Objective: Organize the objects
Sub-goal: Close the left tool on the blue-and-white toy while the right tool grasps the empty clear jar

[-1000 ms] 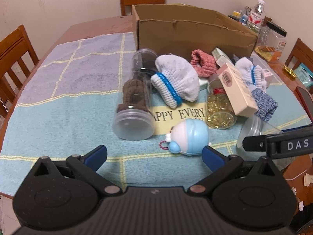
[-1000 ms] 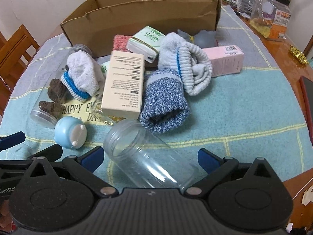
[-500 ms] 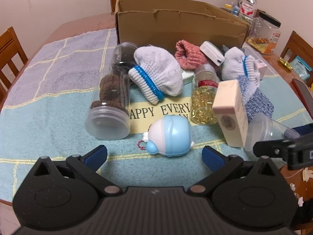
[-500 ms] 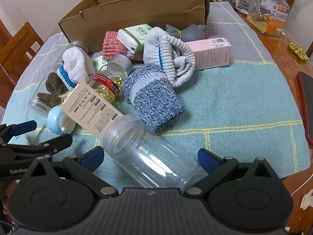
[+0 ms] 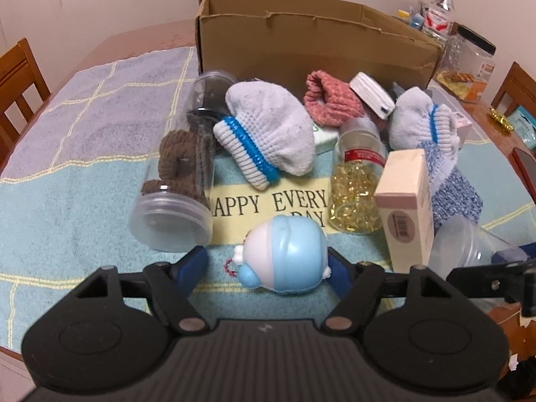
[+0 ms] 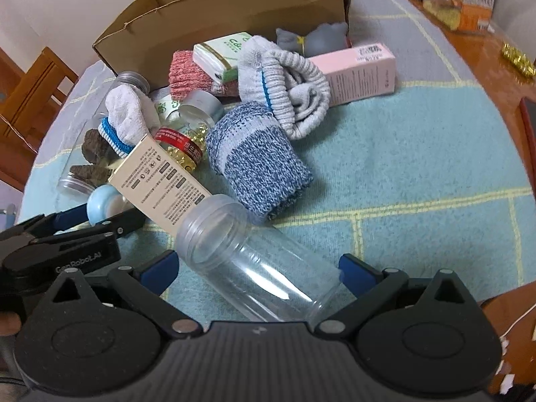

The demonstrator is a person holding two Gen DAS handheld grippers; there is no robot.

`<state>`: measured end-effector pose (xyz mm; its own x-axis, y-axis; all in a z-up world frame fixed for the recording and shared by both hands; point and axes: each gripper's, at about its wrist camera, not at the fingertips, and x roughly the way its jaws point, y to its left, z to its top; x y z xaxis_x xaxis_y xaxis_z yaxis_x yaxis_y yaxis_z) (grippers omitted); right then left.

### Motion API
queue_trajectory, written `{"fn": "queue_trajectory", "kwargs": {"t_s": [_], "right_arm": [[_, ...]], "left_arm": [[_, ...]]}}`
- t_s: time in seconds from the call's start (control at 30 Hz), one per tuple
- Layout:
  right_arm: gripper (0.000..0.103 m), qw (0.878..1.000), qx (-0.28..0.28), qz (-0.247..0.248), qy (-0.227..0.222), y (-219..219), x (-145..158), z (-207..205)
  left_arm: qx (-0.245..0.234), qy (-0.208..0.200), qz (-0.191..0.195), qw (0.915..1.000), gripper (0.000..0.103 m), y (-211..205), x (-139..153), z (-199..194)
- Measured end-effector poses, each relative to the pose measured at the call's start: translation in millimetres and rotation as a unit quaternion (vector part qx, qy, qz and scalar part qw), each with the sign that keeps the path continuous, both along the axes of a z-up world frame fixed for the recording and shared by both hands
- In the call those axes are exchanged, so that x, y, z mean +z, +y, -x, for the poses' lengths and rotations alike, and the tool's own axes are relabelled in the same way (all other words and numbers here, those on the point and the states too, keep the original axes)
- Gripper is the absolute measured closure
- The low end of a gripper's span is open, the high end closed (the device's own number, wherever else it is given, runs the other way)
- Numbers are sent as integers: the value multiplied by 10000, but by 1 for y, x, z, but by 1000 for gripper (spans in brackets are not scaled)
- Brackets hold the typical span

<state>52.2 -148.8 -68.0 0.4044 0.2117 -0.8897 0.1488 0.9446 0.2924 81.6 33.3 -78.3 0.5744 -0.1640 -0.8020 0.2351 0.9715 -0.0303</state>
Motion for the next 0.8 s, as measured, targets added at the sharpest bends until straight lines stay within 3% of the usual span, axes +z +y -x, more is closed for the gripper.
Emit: {"fn": "queue_trajectory", "kwargs": {"t_s": [0.47, 0.73, 0.8], "right_arm": [[5, 9955, 688, 602, -249, 0, 15, -11], [7, 9896, 1130, 732, -515, -8, 14, -3], [4, 9891, 1189, 671, -542, -14, 11, -3]], "left_arm": [[136, -58, -50, 9999, 29, -5, 0, -2], [264, -116, -100, 9995, 32, -9, -1, -1], [267, -107, -105, 9995, 32, -10, -1, -1]]}}
